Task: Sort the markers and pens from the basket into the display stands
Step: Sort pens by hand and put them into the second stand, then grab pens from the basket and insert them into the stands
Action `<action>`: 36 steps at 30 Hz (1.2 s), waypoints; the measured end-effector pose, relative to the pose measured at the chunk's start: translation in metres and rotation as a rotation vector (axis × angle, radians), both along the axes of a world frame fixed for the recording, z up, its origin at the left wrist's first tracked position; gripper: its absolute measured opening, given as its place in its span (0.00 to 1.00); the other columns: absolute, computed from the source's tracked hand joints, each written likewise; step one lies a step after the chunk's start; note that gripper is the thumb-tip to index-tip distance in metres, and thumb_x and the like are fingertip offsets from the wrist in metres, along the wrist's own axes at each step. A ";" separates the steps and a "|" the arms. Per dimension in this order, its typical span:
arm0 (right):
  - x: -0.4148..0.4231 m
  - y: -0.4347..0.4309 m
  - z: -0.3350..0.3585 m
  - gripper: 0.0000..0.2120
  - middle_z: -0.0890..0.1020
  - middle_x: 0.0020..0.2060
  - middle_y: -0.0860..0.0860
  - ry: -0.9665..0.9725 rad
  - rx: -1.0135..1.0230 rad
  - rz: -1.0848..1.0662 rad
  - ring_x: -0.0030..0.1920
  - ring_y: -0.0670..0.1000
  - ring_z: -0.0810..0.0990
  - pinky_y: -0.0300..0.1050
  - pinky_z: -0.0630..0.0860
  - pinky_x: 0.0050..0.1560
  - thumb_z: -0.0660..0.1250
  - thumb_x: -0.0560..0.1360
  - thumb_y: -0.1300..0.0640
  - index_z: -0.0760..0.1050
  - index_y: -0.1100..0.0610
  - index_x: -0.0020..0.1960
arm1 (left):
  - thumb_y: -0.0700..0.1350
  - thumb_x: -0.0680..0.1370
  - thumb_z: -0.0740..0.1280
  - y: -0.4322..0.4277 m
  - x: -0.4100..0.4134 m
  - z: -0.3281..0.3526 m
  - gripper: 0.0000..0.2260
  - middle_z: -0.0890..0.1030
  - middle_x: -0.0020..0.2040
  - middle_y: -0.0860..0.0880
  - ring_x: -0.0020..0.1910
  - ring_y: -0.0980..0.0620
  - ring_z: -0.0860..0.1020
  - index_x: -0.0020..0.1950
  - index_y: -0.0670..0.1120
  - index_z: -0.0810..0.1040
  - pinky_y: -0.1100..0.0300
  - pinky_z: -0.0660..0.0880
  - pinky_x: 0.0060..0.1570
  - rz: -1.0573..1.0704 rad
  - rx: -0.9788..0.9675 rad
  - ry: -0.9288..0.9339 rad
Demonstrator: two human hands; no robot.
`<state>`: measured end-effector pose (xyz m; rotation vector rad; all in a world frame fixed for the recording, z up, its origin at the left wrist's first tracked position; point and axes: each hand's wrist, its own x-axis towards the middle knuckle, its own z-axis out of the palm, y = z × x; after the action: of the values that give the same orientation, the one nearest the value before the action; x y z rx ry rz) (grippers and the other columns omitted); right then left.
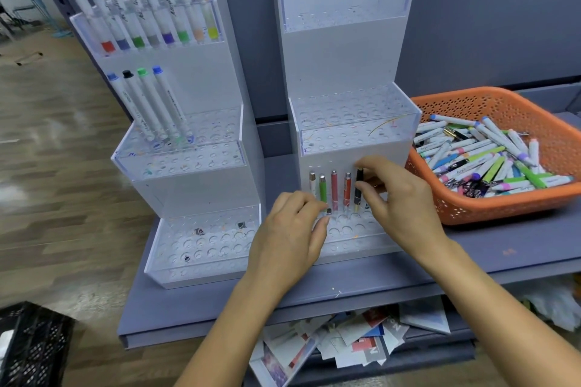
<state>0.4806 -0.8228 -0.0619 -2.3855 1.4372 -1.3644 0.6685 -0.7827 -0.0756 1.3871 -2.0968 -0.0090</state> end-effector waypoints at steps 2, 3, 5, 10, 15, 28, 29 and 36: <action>0.000 0.000 0.001 0.14 0.82 0.43 0.54 0.006 0.002 -0.001 0.43 0.54 0.81 0.53 0.79 0.43 0.71 0.71 0.67 0.76 0.60 0.55 | 0.50 0.78 0.59 0.000 0.000 0.000 0.14 0.79 0.47 0.50 0.49 0.50 0.75 0.52 0.45 0.80 0.60 0.75 0.45 0.005 0.006 0.006; 0.001 0.000 0.001 0.14 0.82 0.44 0.54 0.001 0.004 0.004 0.43 0.54 0.81 0.52 0.79 0.43 0.71 0.71 0.66 0.76 0.60 0.56 | 0.50 0.78 0.59 0.000 0.000 0.000 0.13 0.79 0.47 0.51 0.49 0.50 0.75 0.51 0.45 0.80 0.60 0.75 0.45 0.010 0.009 0.007; 0.000 0.003 0.002 0.15 0.82 0.44 0.52 -0.040 0.023 0.009 0.44 0.51 0.81 0.48 0.78 0.46 0.71 0.72 0.65 0.76 0.59 0.58 | 0.50 0.78 0.59 0.000 0.000 -0.001 0.13 0.79 0.47 0.51 0.49 0.50 0.75 0.52 0.45 0.81 0.61 0.74 0.45 0.015 0.013 0.005; -0.013 0.021 0.014 0.15 0.80 0.45 0.47 -0.306 0.104 -0.043 0.45 0.44 0.79 0.30 0.73 0.49 0.66 0.73 0.57 0.75 0.57 0.59 | 0.51 0.77 0.60 0.000 0.001 0.002 0.13 0.79 0.48 0.52 0.49 0.52 0.75 0.51 0.47 0.81 0.69 0.65 0.49 0.028 0.053 0.061; -0.035 0.044 0.028 0.11 0.81 0.50 0.42 -0.639 0.229 -0.049 0.52 0.39 0.79 0.29 0.73 0.51 0.65 0.74 0.56 0.74 0.50 0.56 | 0.46 0.77 0.64 0.012 -0.021 0.018 0.09 0.80 0.49 0.54 0.49 0.56 0.77 0.52 0.48 0.81 0.67 0.70 0.51 0.139 0.045 0.353; -0.154 0.080 0.032 0.09 0.82 0.53 0.44 -0.699 0.302 -0.198 0.53 0.39 0.80 0.30 0.72 0.54 0.65 0.78 0.59 0.77 0.51 0.57 | 0.56 0.78 0.57 0.037 -0.127 0.038 0.12 0.82 0.46 0.60 0.46 0.62 0.80 0.52 0.57 0.78 0.61 0.76 0.50 0.204 0.248 0.799; -0.166 0.076 0.031 0.09 0.82 0.53 0.43 -0.645 0.286 -0.214 0.53 0.39 0.80 0.31 0.72 0.55 0.66 0.77 0.57 0.77 0.50 0.57 | 0.55 0.78 0.59 0.035 -0.137 0.039 0.10 0.82 0.45 0.59 0.46 0.62 0.79 0.52 0.57 0.78 0.63 0.76 0.49 0.198 0.249 0.773; -0.225 0.019 0.038 0.10 0.83 0.50 0.49 -0.091 0.261 -0.170 0.52 0.51 0.79 0.39 0.68 0.53 0.64 0.76 0.56 0.80 0.57 0.54 | 0.42 0.76 0.67 -0.004 -0.203 0.061 0.09 0.82 0.50 0.51 0.48 0.57 0.79 0.55 0.46 0.81 0.65 0.73 0.52 0.064 0.167 0.363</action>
<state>0.2557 -0.8039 -0.0244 -2.0568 1.7067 -1.2113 0.4651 -0.7862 -0.0147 1.4265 -1.7809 -0.3894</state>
